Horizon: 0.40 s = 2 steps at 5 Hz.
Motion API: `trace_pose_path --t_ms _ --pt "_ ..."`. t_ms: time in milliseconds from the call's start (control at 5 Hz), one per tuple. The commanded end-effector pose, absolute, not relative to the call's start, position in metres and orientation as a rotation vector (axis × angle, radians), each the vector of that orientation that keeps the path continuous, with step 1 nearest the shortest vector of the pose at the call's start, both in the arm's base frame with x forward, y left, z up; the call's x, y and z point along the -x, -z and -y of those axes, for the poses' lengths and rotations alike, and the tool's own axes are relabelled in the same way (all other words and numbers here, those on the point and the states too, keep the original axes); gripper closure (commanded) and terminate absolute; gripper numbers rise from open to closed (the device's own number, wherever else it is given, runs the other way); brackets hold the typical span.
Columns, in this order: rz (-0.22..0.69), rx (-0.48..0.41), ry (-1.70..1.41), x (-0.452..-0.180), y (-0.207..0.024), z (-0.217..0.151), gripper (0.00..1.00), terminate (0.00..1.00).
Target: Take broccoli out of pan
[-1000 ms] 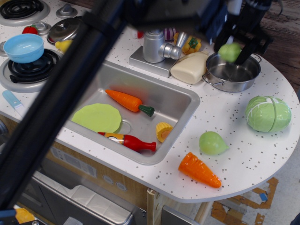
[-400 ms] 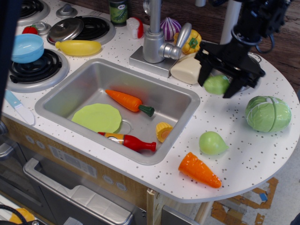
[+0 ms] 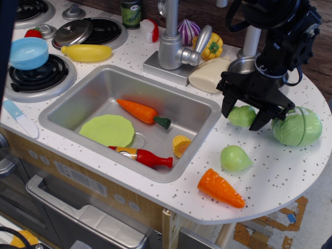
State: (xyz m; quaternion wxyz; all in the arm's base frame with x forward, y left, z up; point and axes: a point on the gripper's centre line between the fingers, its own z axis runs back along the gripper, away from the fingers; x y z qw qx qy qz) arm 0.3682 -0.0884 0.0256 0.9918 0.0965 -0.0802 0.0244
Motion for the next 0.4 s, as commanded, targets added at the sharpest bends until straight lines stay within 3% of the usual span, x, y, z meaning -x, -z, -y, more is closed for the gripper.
trace_pose_path --t_ms 0,200 --pt "0.270 -0.172 -0.041 -0.3726 -0.0569 0.0954 0.00 0.00" --pt "0.270 -0.172 -0.041 -0.3726 -0.0569 0.0954 0.00 1.00"
